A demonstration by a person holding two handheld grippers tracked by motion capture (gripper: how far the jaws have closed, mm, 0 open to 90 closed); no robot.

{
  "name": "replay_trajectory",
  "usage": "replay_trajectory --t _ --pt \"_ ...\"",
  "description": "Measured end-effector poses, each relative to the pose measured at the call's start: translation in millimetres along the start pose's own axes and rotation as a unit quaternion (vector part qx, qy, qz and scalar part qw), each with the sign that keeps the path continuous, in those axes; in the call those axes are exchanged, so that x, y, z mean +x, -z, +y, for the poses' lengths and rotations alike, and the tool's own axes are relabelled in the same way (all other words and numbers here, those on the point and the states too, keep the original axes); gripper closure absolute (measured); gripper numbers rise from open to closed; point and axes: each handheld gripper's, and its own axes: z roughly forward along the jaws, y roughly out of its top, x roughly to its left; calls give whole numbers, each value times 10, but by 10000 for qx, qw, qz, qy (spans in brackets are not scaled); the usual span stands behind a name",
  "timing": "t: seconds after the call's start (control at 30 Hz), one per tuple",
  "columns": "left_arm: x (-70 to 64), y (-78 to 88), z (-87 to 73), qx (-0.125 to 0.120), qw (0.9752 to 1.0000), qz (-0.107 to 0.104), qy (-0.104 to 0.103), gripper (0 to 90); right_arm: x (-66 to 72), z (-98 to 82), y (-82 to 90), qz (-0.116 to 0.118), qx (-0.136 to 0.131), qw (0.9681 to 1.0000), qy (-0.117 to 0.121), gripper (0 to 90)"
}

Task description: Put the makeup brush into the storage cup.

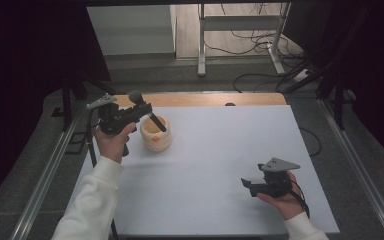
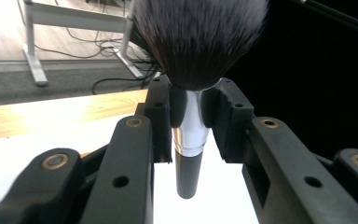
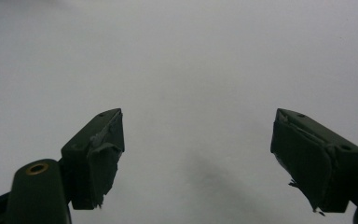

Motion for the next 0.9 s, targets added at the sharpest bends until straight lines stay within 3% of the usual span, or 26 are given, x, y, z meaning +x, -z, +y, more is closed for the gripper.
replay_trajectory --t 0.13,0.8,0.9 --pt "12 8 15 -15 9998 149 -131 704 -2 0 -2 0 15 10000 -3 174" --pt "257 -80 57 118 9982 592 -27 704 -6 -15 -20 -19 51 10000 8 174" --pt "252 -89 76 130 9977 654 -93 704 -9 -16 -23 -21 50 10000 5 174"
